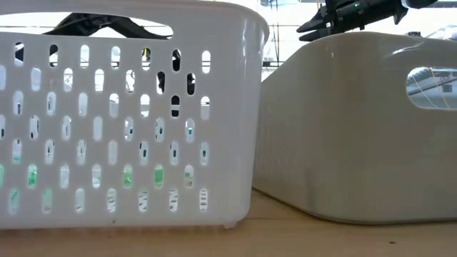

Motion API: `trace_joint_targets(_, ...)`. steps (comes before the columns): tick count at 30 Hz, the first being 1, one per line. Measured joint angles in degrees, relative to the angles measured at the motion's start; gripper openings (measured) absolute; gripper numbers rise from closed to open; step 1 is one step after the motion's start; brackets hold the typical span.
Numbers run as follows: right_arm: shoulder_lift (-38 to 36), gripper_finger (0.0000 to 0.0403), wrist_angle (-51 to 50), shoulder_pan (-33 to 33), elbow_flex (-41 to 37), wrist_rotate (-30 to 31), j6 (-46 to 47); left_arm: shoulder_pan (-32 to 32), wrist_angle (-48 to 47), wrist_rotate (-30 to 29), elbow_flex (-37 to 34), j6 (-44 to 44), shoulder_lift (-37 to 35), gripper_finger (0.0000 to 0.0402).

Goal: Pick & Place Toothbrushes
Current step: Adjust the blue toothbrush on the blue bin

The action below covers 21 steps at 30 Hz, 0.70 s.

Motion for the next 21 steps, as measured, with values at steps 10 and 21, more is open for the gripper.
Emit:
trace_joint_targets(10,0.01,0.0116,-0.03,0.0,-0.01,0.47,0.0,0.24,2.35,-1.84,0.0,34.44,2.58,0.0223)
trace_joint_targets(21,0.02,0.0116,-0.12,-0.07,0.0,4.9,-0.24,3.17,-2.28,0.52,-0.02,62.52,2.69,0.0223)
